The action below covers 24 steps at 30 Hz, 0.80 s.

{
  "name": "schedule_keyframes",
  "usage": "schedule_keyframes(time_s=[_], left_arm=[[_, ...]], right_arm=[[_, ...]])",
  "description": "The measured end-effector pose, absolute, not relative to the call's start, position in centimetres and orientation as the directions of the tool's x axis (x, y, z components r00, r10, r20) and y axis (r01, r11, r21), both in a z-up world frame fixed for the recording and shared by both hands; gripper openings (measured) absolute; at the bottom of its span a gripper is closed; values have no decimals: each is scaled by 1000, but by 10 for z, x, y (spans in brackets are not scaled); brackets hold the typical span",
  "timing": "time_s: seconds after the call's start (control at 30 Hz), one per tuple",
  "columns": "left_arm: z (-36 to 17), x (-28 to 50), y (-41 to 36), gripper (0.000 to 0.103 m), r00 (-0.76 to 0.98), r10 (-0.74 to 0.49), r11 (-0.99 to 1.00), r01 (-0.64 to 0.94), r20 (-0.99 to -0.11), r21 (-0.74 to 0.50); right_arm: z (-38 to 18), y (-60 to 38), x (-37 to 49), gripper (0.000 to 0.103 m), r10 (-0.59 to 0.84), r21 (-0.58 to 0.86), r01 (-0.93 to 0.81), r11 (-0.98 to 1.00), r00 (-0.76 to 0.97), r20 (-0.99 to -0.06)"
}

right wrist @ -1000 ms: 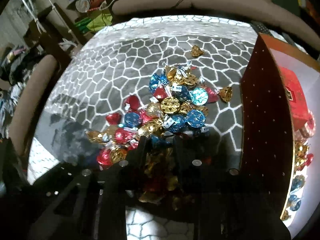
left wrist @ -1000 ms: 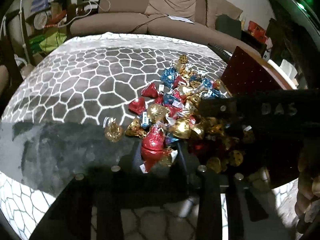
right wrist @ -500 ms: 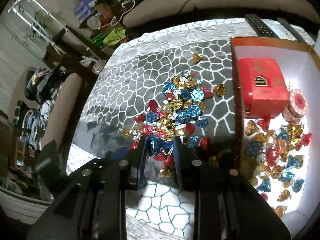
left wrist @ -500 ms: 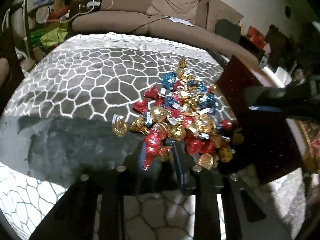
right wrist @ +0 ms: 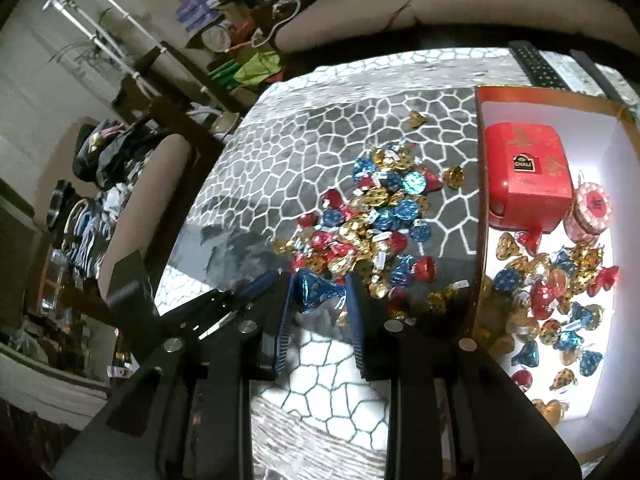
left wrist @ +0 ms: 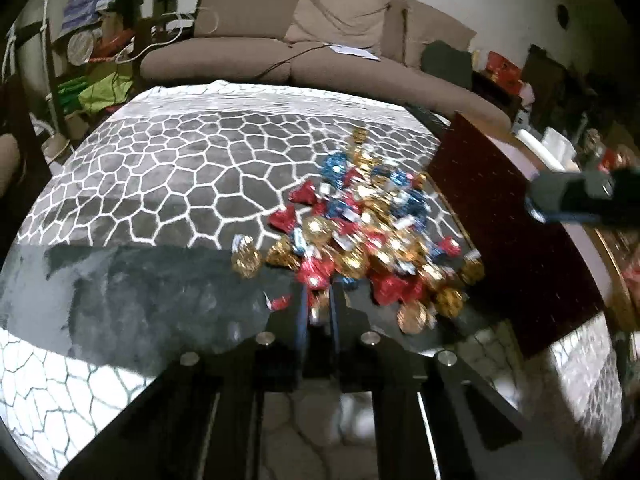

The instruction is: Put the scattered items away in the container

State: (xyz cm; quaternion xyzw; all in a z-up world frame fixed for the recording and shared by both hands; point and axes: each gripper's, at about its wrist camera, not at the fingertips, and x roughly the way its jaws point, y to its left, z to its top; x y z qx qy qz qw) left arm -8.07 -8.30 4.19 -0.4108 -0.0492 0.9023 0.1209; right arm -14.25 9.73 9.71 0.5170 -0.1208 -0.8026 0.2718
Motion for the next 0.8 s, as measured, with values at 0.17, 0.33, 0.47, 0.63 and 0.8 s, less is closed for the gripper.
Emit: schedule_keyframes(time_s=[0.17,0.33,0.47,0.63,0.8], left_arm=[[41,-67,-78,11,-616,231,-972,-170,-753,-160],[35,-74,-77,50,-622,228,-973,-123,-749,-194],[27,-82,-67,59,-645,144,-989,-83,-750,-118],[15,-94,-74,40,-635,134,-991,-71,-761,-115],[15,-93,-83,21,-631,169,-985,-91,-757,-144]], right_arm=[[107,110,-131,25,-574,487,313,-816,-328,-750],[104,122,-123,25,-563,479,305,-823,-326,-760],[97,125,-119,25,-558,474,308,-825,-315,-767],[91,123,-116,25,-558,466,325,-823,-303,-773],[91,125,-115,25,-563,464,340,-818,-304,-769]])
